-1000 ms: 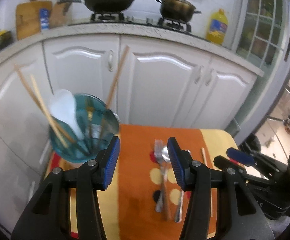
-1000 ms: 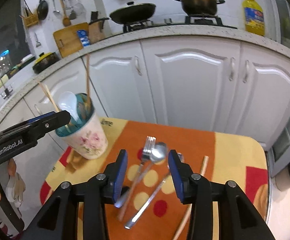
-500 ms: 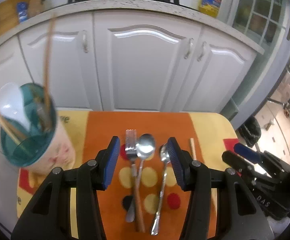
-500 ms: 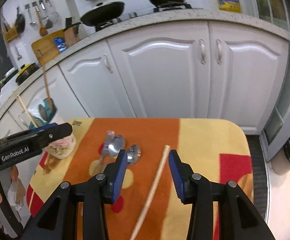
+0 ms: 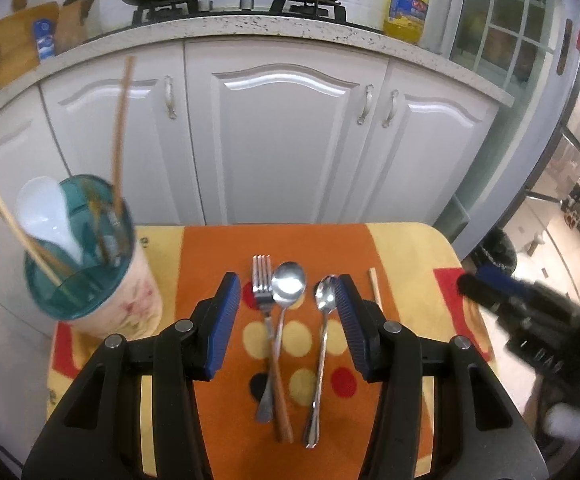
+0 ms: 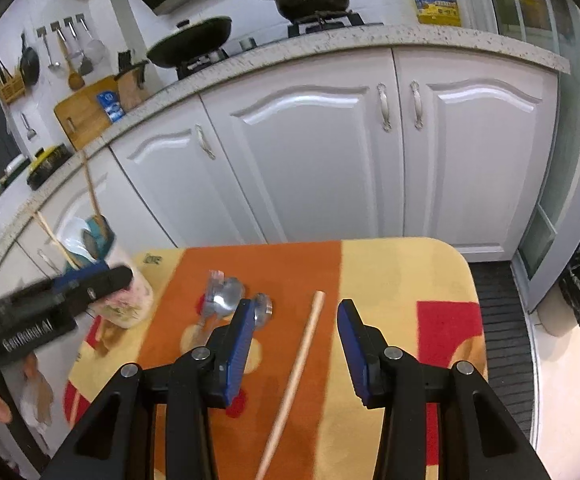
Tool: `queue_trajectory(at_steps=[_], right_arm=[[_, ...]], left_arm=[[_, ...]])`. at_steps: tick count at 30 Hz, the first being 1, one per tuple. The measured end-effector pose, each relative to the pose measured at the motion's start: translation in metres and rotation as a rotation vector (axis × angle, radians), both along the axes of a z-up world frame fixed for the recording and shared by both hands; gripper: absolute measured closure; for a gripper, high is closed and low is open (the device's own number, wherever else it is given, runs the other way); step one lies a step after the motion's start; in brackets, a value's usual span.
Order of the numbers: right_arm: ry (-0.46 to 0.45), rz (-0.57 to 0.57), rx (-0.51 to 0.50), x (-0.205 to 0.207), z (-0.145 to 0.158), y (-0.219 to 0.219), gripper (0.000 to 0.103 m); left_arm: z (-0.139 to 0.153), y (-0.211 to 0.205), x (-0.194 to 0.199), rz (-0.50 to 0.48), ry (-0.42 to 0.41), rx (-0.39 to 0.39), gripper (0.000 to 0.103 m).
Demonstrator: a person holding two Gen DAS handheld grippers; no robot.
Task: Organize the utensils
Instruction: 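Move both open tools back over the remaining steel fork and spoons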
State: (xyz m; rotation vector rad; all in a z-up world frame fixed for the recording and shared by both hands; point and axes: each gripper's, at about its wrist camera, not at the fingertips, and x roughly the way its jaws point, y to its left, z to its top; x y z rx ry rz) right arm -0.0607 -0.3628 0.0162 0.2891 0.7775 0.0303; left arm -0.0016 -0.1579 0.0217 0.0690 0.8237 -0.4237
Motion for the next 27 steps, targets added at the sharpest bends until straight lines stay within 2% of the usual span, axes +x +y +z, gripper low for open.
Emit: queue_trajectory(at_steps=[4, 7, 16, 27], right_arm=[[-0.028, 0.014, -0.046, -0.009, 0.018, 0.016, 0.060], [-0.026, 0.022, -0.063, -0.011, 0.019, 0.025, 0.060], [0.032, 0.054, -0.069, 0.004, -0.006, 0.029, 0.060], [0.086, 0.059, -0.054, 0.020, -0.030, 0.028, 0.060]], left_arm=[[0.001, 0.012, -0.010, 0.002, -0.011, -0.002, 0.054], [-0.001, 0.016, -0.013, 0.004, -0.013, 0.008, 0.054], [-0.023, 0.032, -0.001, 0.065, 0.007, 0.082, 0.054], [-0.052, 0.039, 0.018, 0.084, 0.059, 0.105, 0.054]])
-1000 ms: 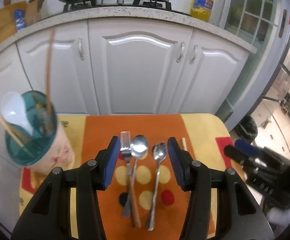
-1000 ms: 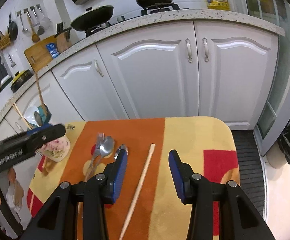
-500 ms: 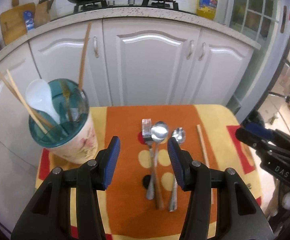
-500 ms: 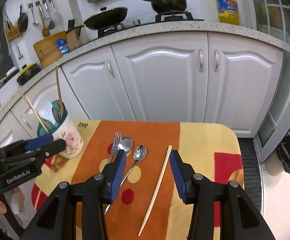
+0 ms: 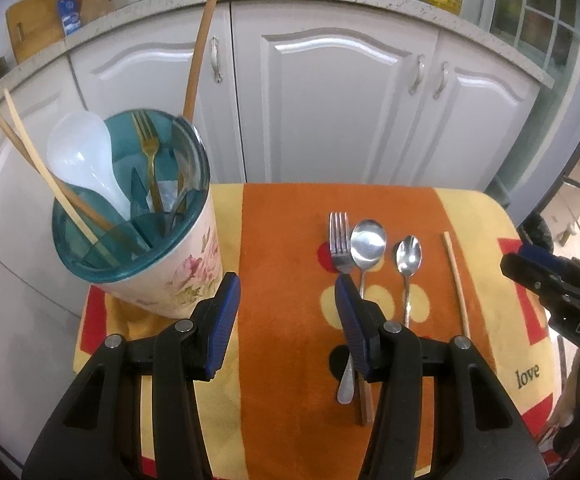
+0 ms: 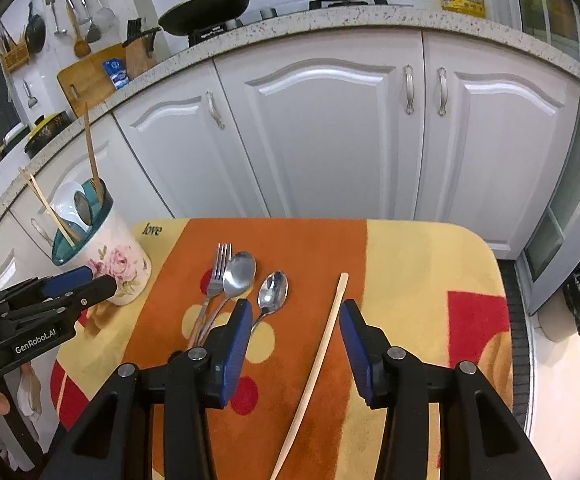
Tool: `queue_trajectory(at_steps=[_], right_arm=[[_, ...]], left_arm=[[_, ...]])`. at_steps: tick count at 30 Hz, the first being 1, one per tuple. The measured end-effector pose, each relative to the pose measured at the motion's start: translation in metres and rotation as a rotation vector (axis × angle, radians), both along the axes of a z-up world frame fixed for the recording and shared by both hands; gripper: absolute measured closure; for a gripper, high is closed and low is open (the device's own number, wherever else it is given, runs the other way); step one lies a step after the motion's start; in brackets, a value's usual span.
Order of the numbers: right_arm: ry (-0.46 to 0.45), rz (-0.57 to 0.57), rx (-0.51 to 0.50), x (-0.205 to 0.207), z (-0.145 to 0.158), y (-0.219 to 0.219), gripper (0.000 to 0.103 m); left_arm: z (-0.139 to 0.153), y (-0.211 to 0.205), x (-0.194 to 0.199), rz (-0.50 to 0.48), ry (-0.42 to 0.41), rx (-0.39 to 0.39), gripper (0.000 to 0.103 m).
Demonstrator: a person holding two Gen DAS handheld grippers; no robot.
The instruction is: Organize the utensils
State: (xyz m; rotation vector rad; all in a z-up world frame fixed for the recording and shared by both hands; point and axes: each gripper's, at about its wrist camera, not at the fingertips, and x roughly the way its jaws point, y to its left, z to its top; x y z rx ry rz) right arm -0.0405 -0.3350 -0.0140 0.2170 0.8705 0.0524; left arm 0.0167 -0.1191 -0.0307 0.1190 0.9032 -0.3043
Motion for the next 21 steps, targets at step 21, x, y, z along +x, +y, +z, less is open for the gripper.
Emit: queue_trajectory(at_steps=[21], right_arm=[[0.075, 0.215, 0.152, 0.069, -0.052, -0.002, 0.071]], left_arm=[[-0.021, -0.023, 0.014, -0.102, 0.102, -0.034, 0.054]])
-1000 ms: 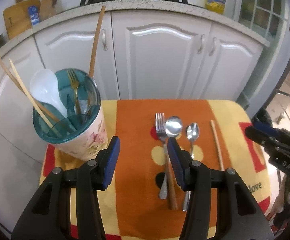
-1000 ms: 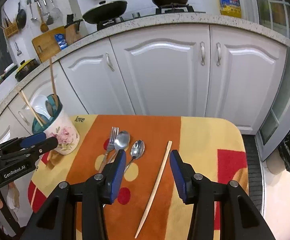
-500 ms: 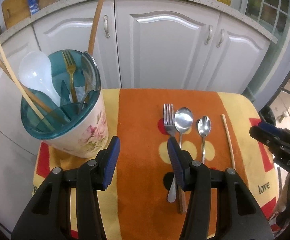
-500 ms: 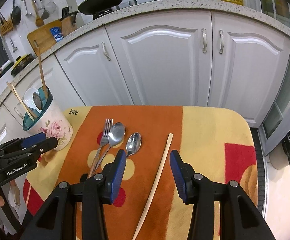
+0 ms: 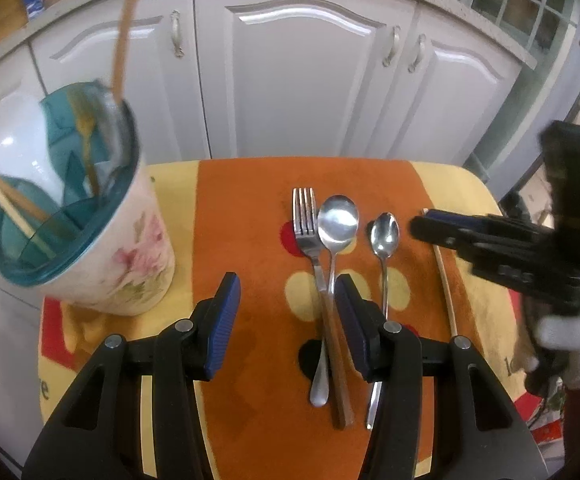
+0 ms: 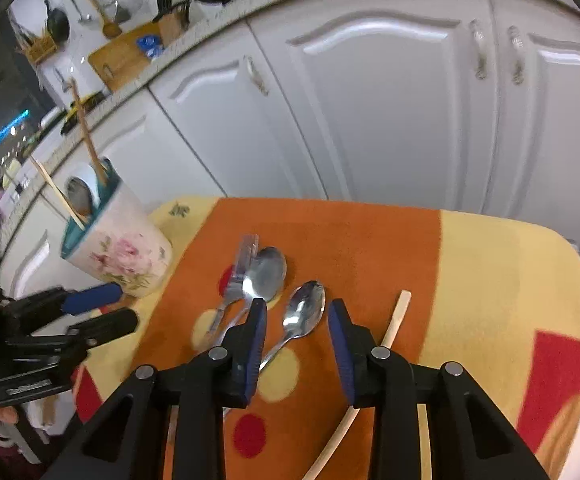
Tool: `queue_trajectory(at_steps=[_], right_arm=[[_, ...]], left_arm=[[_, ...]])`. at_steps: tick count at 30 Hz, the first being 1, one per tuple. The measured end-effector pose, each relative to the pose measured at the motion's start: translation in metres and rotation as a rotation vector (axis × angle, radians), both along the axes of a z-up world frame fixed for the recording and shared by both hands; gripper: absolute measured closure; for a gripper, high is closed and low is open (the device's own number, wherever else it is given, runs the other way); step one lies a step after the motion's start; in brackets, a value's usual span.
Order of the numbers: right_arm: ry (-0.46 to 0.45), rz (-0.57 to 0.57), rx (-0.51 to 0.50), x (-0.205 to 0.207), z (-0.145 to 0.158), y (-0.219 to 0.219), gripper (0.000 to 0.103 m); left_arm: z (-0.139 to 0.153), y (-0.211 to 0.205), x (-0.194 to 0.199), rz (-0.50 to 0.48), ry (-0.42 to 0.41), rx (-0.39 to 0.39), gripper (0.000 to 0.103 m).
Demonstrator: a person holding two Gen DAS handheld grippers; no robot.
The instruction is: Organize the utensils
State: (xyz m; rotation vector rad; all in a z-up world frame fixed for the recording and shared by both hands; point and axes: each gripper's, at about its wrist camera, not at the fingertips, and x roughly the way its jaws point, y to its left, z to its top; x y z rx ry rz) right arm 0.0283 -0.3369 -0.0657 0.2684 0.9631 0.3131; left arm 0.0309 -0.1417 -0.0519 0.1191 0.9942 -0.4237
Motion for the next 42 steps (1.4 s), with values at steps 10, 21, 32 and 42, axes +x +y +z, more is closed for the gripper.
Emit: queue_trajectory(at_steps=[10, 21, 32, 42], right_arm=[[0.039, 0.063, 0.132, 0.027, -0.040, -0.012, 0.099], [0.005, 0.041, 0.213, -0.011, -0.027, -0.033, 0.100], [0.016, 0.070, 0.219, -0.020, -0.027, -0.035, 0.100], [0.036, 0.105, 0.220, -0.037, -0.030, -0.027, 0.100]], left_arm=[[-0.010, -0.042, 0.029, -0.079, 0.017, 0.045, 0.054], [-0.028, -0.073, 0.058, -0.106, 0.031, 0.091, 0.054], [-0.046, -0.086, 0.065, -0.177, 0.089, 0.111, 0.075], [-0.044, -0.090, 0.064, -0.257, 0.144, 0.055, 0.094]])
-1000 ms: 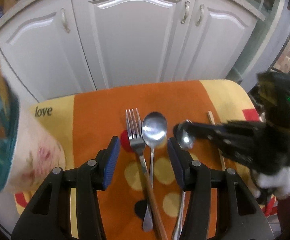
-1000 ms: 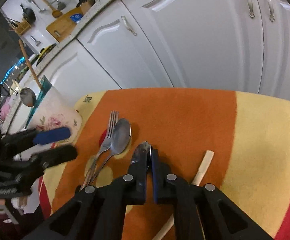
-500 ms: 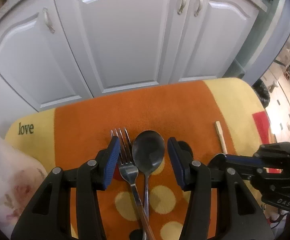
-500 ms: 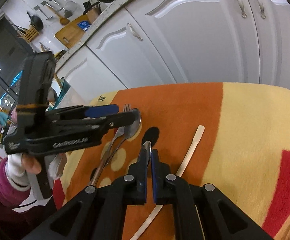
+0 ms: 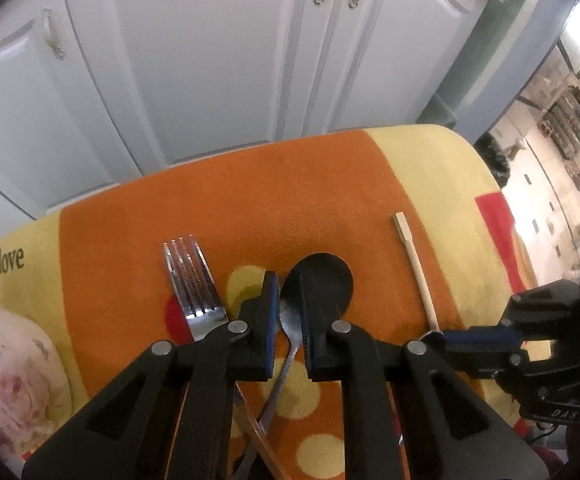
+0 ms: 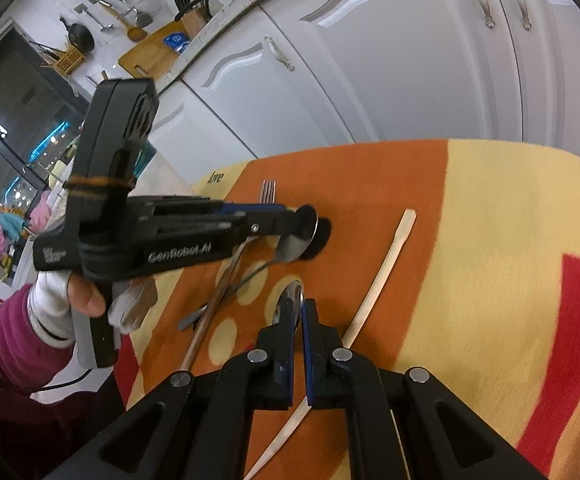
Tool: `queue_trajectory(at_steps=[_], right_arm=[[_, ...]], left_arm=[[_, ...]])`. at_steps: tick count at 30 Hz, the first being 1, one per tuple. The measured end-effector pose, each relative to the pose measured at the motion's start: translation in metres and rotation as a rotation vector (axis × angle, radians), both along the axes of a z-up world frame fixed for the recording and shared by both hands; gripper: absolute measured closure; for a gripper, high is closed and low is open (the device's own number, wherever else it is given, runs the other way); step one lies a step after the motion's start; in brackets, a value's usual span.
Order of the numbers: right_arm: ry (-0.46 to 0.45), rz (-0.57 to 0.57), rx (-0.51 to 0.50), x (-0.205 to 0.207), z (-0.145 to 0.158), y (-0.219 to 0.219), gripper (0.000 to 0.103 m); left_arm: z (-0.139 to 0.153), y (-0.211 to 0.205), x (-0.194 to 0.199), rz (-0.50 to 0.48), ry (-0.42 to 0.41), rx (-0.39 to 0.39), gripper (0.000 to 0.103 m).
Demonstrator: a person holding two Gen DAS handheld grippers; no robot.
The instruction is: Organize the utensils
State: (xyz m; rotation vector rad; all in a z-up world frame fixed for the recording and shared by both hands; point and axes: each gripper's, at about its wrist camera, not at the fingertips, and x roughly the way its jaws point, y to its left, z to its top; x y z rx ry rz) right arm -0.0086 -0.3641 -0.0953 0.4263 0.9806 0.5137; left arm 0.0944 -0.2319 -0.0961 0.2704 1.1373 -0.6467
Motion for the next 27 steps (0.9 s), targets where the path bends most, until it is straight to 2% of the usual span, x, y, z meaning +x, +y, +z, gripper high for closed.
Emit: queue_trajectory(at_steps=[2, 4, 9, 11, 16, 22, 27], right_arm=[[0.006, 0.001, -0.003, -0.001, -0.002, 0.001, 0.100], [0.026, 0.011, 0.003, -0.001, -0.006, 0.003, 0.100], [0.059, 0.040, -0.005, 0.003, -0.013, 0.007, 0.098], [0.069, 0.046, -0.001, 0.002, -0.017, 0.009, 0.098], [0.062, 0.051, 0.028, 0.001, -0.023, 0.011, 0.098], [0.010, 0.013, -0.011, -0.012, -0.011, 0.017, 0.099], [-0.057, -0.019, -0.069, -0.023, 0.017, 0.011, 0.099]], left_arm=[[-0.001, -0.005, -0.001, -0.028, 0.004, 0.006, 0.089], [-0.001, -0.010, -0.003, -0.066, 0.015, 0.001, 0.069], [-0.003, -0.014, -0.005, -0.097, 0.040, 0.002, 0.067], [-0.004, -0.014, -0.004, -0.103, 0.058, -0.013, 0.071], [0.004, -0.007, -0.007, -0.106, 0.038, -0.033, 0.095], [0.022, 0.010, -0.023, -0.062, -0.009, -0.057, 0.100], [0.042, 0.033, -0.034, 0.020, 0.002, -0.152, 0.103]])
